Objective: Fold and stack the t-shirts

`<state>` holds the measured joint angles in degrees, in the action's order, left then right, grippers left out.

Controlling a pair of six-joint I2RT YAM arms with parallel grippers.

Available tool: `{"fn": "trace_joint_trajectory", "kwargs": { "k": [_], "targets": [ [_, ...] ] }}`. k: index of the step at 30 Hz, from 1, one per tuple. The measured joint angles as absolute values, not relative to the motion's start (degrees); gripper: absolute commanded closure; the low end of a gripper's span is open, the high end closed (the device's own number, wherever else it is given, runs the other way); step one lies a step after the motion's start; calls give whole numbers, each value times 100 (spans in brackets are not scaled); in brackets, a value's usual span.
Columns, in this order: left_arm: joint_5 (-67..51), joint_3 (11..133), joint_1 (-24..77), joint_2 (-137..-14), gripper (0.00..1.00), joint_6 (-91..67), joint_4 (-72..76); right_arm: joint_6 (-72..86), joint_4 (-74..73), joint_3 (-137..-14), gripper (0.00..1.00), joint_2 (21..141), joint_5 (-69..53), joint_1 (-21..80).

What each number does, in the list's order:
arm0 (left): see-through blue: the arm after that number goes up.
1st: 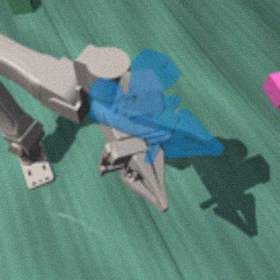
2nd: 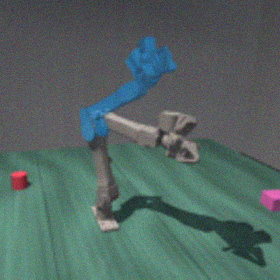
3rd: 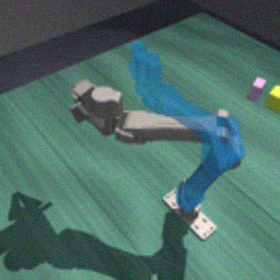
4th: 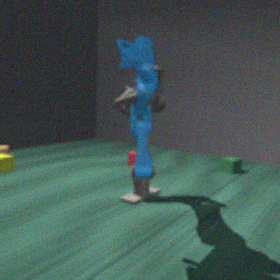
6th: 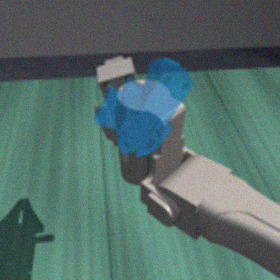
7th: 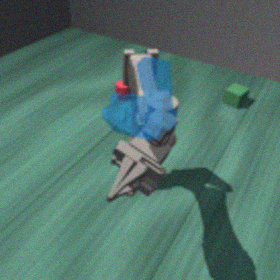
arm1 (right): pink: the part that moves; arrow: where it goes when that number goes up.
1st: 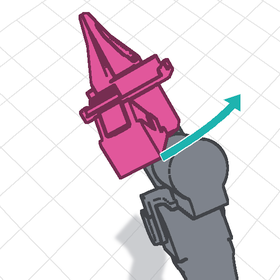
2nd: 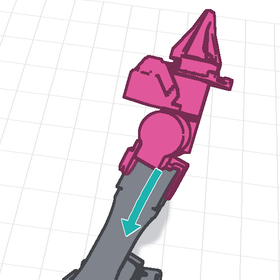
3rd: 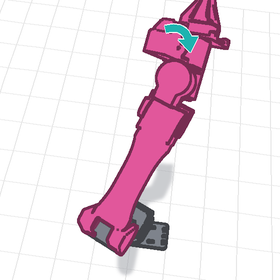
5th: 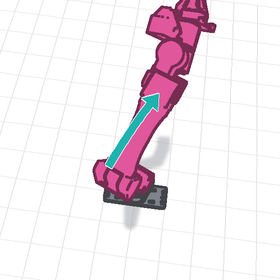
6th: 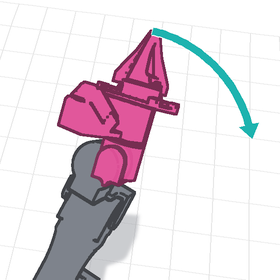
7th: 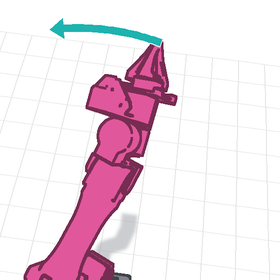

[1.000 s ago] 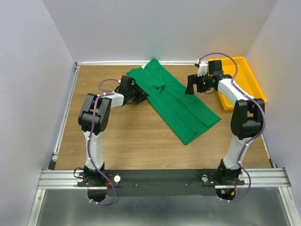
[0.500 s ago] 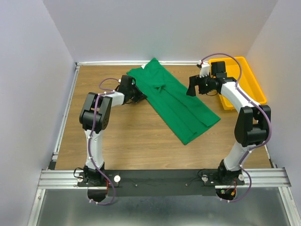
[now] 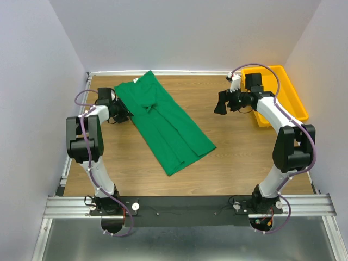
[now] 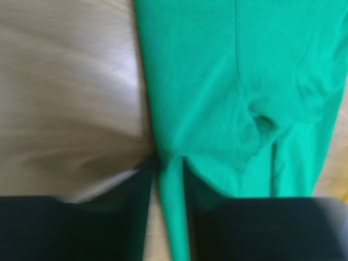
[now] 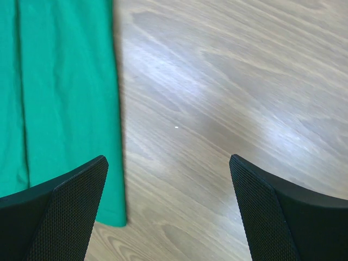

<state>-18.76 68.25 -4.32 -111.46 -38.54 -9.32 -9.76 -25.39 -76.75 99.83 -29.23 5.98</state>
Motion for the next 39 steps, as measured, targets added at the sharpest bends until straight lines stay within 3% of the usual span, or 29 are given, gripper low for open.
{"fn": "trace_joint_trajectory", "kwargs": {
  "k": [2, 7, 9, 10, 11, 13, 17, 20, 25, 28, 32, 39],
  "targets": [
    [-1865, 6831, -596, -10853, 44, -3465, -1308, -1190, -2574, -7673, 0, 9983, -3240, 600],
    [-1863, 6910, -655, -9581, 37, -2600, -1772, -3087, -3181, -7513, 0, 9861, -4154, 829],
    [-1678, 6943, -513, -8796, 22, -2163, -1761, -4401, -3555, -7196, 0, 9671, -4550, 1055],
    [-1441, 6947, -421, -8429, 8, -1966, -1732, -5301, -3824, -7028, 0, 9570, -4709, 1129],
    [-1203, 6954, -167, -7911, 2, -1688, -1601, -6125, -4191, -6818, 0, 9452, -4853, 1236],
    [-873, 6912, 537, -6805, 2, -1074, -1017, -7830, -4895, -6641, 0, 9391, -4910, 1319],
    [-1306, 6466, 1037, -5415, 36, -773, -183, -9939, -6412, -7120, 0, 9985, -4842, 1328],
    [-1293, 6344, 1793, -5422, 37, -836, -215, -10593, -6733, -7402, 2, 10361, -4696, 1328],
    [-207, 5441, 5308, -6320, 36, -1649, -1214, -11078, -7067, -7524, 3, 10394, -4637, 1256],
    [329, 5181, 6702, -7140, 36, -2403, -2058, -11205, -7153, -7636, 3, 10407, -4707, 1153],
    [779, 5105, 7352, -7990, 36, -3223, -2783, -11277, -7196, -7669, 3, 10471, -4777, 1026],
    [1472, 5098, 7380, -8812, 38, -3922, -3404, -11310, -7185, -7555, 3, 10481, -4893, 978]
  ]
}}
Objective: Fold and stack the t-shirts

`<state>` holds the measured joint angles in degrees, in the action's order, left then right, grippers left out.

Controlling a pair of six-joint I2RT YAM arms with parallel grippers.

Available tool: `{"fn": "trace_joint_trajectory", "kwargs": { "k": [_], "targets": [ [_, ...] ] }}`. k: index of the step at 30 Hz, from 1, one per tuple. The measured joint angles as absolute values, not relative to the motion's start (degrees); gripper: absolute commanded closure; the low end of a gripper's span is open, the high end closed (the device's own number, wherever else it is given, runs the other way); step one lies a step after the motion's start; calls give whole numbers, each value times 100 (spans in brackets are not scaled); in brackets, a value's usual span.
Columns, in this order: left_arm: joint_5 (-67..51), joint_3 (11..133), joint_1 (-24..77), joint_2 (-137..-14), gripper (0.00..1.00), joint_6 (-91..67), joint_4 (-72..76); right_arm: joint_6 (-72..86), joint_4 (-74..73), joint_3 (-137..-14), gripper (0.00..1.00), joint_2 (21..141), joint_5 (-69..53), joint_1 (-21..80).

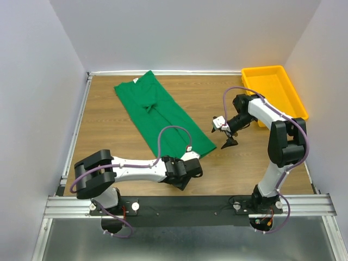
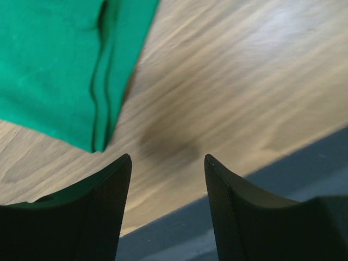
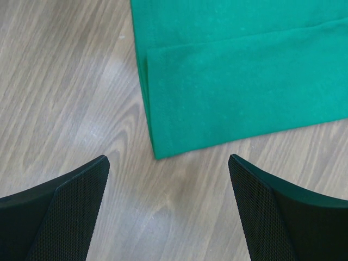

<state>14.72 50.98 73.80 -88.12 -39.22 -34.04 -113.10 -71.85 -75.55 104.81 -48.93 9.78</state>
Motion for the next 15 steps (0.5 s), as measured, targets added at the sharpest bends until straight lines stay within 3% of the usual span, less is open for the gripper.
{"fn": "trace_joint_trajectory", "kwargs": {
  "k": [8, 15],
  "targets": [
    [1981, 5367, 7343, -9284, 46, -4032, -3612, -11303, -7172, -7450, 4, 10481, -4984, 978],
    [2303, 5730, 7236, -9249, 43, -3894, -3656, -11310, -7161, -7196, 4, 10477, -5019, 1007]
  ]
}}
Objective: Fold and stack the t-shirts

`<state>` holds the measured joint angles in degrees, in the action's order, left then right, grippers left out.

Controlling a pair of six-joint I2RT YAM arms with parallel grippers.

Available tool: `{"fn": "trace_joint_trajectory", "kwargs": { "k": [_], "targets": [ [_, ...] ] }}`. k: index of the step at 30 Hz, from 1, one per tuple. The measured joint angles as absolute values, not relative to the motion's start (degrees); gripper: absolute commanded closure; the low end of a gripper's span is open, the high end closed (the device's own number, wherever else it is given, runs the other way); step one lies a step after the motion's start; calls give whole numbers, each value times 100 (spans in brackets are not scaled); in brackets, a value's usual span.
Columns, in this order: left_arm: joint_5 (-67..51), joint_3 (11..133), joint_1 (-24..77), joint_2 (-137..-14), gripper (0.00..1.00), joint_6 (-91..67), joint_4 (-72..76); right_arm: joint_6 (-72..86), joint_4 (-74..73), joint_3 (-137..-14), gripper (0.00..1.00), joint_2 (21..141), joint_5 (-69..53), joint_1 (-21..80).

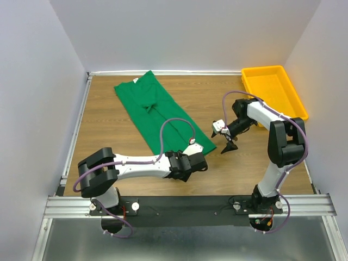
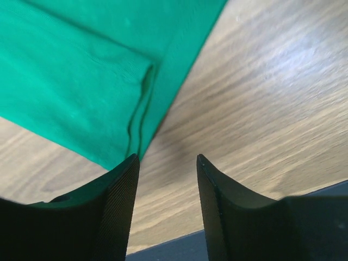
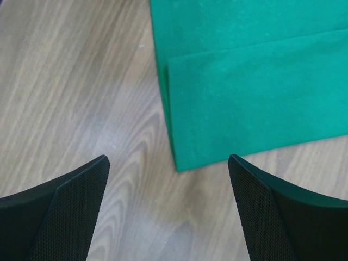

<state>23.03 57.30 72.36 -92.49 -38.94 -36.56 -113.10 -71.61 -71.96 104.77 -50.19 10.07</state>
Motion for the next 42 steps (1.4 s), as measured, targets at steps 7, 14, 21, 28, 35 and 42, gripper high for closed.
{"fn": "trace_joint_trajectory", "kwargs": {
  "k": [7, 14, 21, 28, 35, 42],
  "targets": [
    [2362, 5642, 6884, -8956, 46, -3481, -3573, -11310, -7157, -7091, 4, 10477, -5019, 1087],
    [2161, 5494, 6663, -8980, 49, -2991, -3428, -11310, -7150, -7089, 5, 10473, -5017, 1109],
    [1876, 5452, 6665, -9008, 48, -2759, -3208, -11312, -7144, -7067, 5, 10449, -5013, 1131],
    [1754, 5441, 6665, -9288, 49, -2676, -3100, -11316, -7100, -6978, 5, 10401, -4989, 1282],
    [1702, 5481, 6648, -9507, 57, -2641, -2971, -11312, -7035, -6978, 5, 10377, -4978, 1345],
    [1739, 5487, 6563, -9524, 64, -2720, -2950, -11321, -6825, -6692, 8, 10186, -4779, 1601]
  ]
}}
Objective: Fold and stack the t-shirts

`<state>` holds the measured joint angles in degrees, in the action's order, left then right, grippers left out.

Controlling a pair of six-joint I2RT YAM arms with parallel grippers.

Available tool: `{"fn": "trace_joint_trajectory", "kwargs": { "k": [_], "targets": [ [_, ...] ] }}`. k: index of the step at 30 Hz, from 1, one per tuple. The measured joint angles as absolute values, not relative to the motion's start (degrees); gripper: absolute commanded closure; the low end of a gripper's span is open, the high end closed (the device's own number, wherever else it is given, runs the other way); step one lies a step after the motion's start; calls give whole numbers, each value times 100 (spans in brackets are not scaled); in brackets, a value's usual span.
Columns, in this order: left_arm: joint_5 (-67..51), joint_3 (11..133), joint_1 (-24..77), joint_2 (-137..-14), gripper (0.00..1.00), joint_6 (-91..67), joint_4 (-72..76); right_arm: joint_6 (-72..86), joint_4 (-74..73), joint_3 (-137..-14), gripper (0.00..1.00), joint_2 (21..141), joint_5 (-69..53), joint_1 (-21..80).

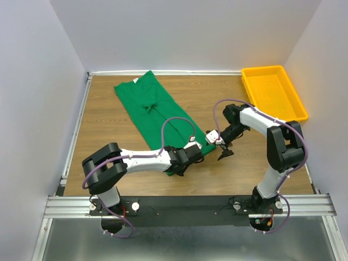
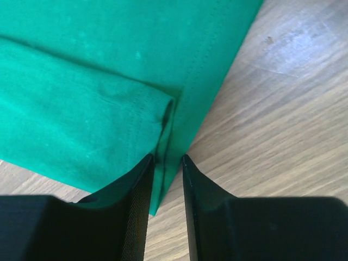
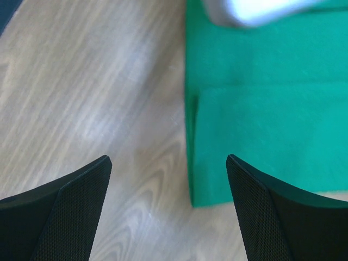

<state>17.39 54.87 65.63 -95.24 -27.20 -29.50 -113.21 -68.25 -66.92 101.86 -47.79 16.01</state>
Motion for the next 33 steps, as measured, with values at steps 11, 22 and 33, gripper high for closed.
{"fn": "trace_joint_trajectory", "kwargs": {
  "k": [11, 22, 33],
  "targets": [
    [1848, 5496, 6510, -9526, 56, -2825, -3024, -11144, -6265, -6678, 17, 10156, -4528, 1944],
    [1911, 5505, 6453, -9574, 100, -2888, -2974, -11039, -5863, -6678, 24, 10156, -4416, 1933],
    [1907, 5301, 6445, -9321, 100, -2877, -2971, -11017, -5472, -6617, 35, 10158, -4416, 1927]
  ]
}}
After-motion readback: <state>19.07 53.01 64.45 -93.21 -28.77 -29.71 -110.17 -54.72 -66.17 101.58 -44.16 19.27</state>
